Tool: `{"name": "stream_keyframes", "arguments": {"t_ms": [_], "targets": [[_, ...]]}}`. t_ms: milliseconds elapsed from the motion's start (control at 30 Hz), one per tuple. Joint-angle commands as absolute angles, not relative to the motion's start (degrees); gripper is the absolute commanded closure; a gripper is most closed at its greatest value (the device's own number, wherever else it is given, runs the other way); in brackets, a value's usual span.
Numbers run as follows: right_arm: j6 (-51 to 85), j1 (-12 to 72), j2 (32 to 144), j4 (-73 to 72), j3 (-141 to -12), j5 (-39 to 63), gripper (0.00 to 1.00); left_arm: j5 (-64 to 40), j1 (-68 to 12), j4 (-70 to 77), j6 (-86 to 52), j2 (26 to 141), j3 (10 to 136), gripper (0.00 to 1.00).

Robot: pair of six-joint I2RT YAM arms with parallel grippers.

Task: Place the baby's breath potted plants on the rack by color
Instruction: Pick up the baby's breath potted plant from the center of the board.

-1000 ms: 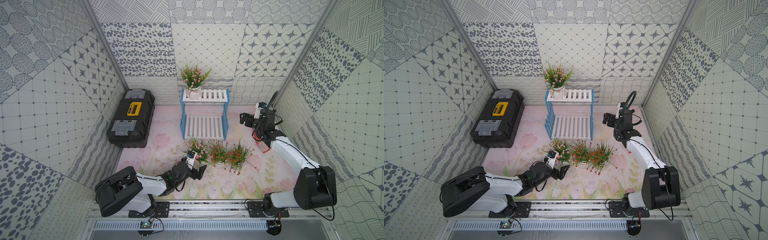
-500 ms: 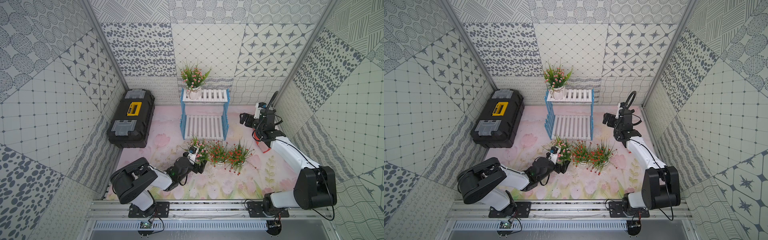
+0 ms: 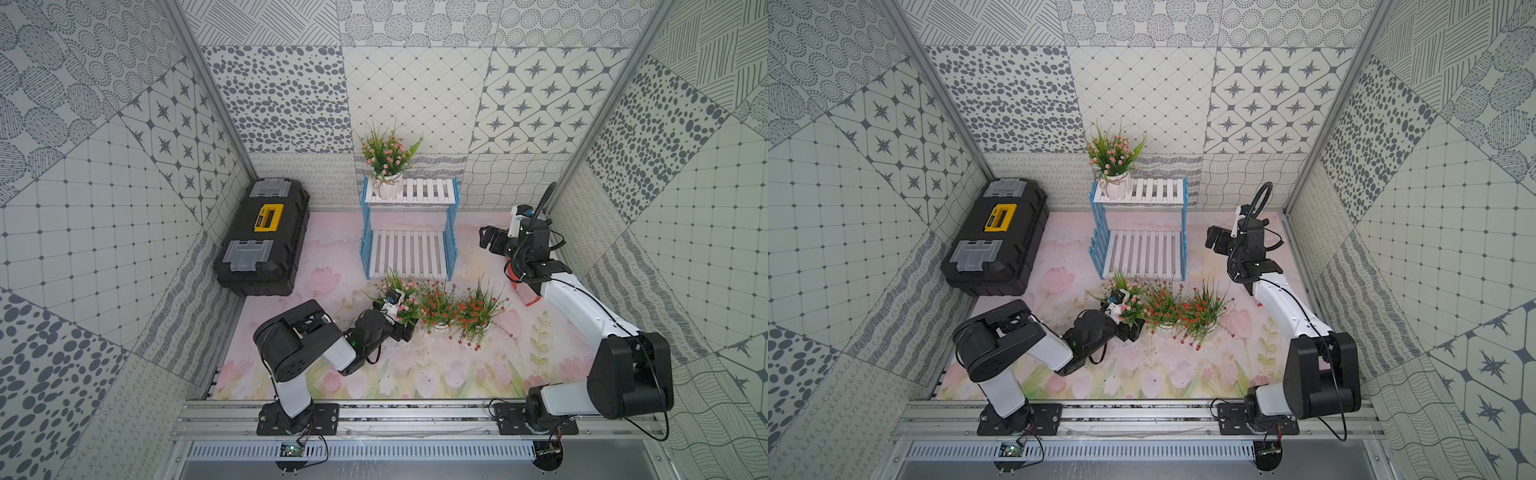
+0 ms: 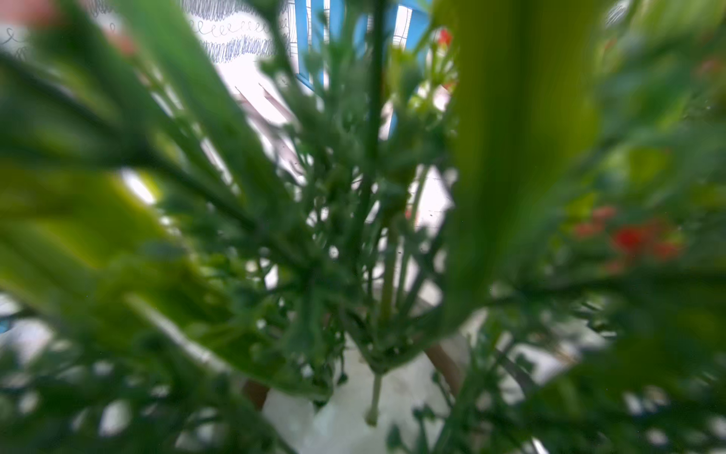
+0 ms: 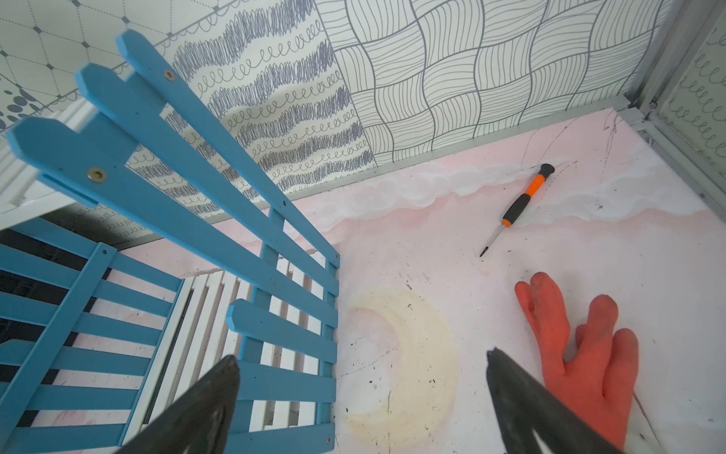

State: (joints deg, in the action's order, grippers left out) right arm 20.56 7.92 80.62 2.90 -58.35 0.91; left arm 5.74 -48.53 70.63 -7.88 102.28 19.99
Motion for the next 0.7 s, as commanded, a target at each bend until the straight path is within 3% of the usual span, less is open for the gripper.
{"name": "stream_keyframes", "arguments": {"t_ms": [0,133,600,667], "targets": [[20.1,8.3,81.1,1.9,-58.4,0.8,0.02,4.0,-46.6,78.3,-5.5,104.5,20.8,0.03],[20.0,8.3,81.6,2.1,-58.6,1.0,0.02,2.7,-46.1,78.3,-5.7,104.9,21.3,0.15],[20.0,8.9,81.6,2.2,-58.3,0.7,0.02,2.9,-46.1,76.9,-5.6,103.8,20.3,0.31],[20.1,8.9,81.7,2.1,-58.3,0.7,0.02,2.9,-46.0,76.8,-5.4,103.3,19.9,0.37]]}}
